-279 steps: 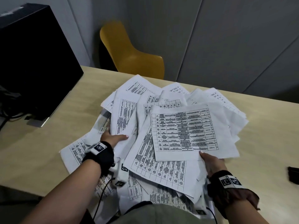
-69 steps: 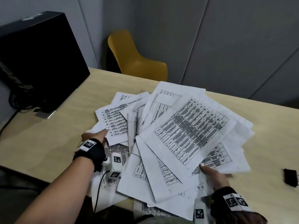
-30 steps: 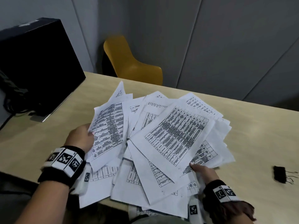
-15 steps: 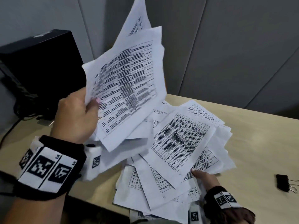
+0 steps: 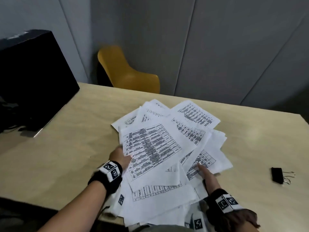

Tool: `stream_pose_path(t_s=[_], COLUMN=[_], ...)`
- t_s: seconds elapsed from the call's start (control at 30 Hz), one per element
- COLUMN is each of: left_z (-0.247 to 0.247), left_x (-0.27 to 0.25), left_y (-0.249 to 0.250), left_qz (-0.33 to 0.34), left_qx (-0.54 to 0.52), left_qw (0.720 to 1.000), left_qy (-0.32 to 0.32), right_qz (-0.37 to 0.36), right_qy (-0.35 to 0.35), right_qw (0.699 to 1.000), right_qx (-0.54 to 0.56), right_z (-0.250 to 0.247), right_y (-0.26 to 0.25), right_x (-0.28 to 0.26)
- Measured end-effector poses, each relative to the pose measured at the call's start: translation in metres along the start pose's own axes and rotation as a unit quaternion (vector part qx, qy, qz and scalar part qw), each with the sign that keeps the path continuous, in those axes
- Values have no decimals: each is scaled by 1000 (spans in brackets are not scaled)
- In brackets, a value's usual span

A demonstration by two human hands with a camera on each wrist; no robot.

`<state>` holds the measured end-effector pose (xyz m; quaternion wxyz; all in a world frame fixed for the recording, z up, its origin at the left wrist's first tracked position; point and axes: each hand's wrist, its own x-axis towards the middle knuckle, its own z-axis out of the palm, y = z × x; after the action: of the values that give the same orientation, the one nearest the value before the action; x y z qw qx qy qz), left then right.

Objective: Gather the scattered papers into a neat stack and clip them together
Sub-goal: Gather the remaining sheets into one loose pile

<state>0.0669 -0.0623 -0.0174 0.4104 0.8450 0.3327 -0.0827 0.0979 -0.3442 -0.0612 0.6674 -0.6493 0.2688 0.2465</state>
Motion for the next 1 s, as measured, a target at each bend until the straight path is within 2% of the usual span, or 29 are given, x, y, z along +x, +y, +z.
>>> stream_pose_path(t_s=[0.07, 0.17, 0.27, 0.33, 0.4, 0.43, 0.5, 0.6, 0.67, 0.93, 1.0], left_z=[6, 18, 26, 21, 11, 5, -5, -5, 2, 25, 27], left_x=[0, -1, -1, 3, 15, 24, 40, 49, 46, 37, 37], left_y=[5, 10, 7, 1, -7, -12, -24, -33, -31, -16, -16], left_qz=[16, 43, 68, 88, 61, 45, 8, -47, -59, -45, -48], left_qx=[54, 117, 72, -18, -125, -146, -103, -52, -28, 27, 26], left_qw=[998, 991, 992, 996, 989, 984, 987, 993, 994, 996, 996], left_qy=[-20, -56, -77, -30, 53, 90, 120, 98, 86, 66, 64], right_qz=[12, -20, -48, -54, -40, -34, -37, -20, 14, 68, 81], right_qy=[4, -36, 37, 62, 73, 80, 90, 62, 29, 19, -4], right_qw=[1000, 998, 998, 996, 996, 996, 995, 998, 999, 997, 995], right_qx=[14, -48, -11, 17, 17, 25, 23, 15, 40, 43, 64], right_z=[0, 3, 11, 11, -8, -16, -30, -43, -48, -48, -48], right_y=[4, 12, 2, -2, 21, 28, 35, 23, 19, 22, 25], right_x=[3, 4, -19, -28, 8, 17, 24, 8, 5, 4, 7])
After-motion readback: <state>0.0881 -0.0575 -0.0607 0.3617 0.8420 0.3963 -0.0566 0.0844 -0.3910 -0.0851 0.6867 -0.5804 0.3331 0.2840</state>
